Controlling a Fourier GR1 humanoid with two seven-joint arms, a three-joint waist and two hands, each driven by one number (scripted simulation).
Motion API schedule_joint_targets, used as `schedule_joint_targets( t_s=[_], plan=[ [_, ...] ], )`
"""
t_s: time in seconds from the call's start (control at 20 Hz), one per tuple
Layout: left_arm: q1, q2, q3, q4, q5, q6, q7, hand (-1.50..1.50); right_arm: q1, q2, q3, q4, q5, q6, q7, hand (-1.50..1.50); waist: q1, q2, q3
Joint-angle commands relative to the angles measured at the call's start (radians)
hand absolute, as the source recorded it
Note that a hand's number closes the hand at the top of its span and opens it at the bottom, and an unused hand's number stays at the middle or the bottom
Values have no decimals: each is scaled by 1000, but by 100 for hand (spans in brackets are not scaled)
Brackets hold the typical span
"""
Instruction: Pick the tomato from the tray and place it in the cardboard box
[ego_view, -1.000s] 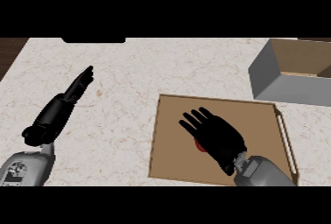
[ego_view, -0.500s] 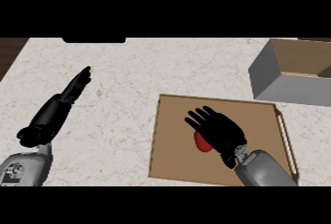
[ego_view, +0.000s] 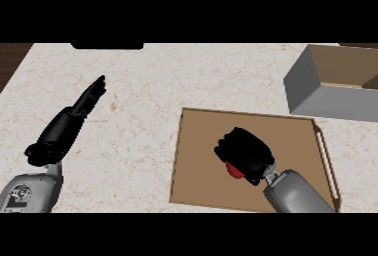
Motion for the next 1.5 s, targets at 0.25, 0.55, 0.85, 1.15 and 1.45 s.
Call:
schedule_joint_targets(
  t_s=[0.25,0.55,0.85,1.15,1.45],
  plan=[
    [24,-19,-4,-35,-14,-6,18,0,107,-96,-34,-137,-74,-121,-237,150,-8,0,3],
    [-1,12,38,-17,9,-23,15,0,286,-304,-115,-273,-322,-169,-602,150,-24,-2,3],
    [-17,24,63,13,32,-49,8,0,384,-426,-309,-535,-486,-179,-708,150,-28,-2,2],
    [20,13,43,-8,-6,-28,-27,0,378,-389,-574,-549,-765,-55,-569,150,-17,-1,1],
    [19,4,29,-31,-1,-40,10,0,255,-374,-762,-491,-1009,91,-282,150,-2,1,1]
  ],
)
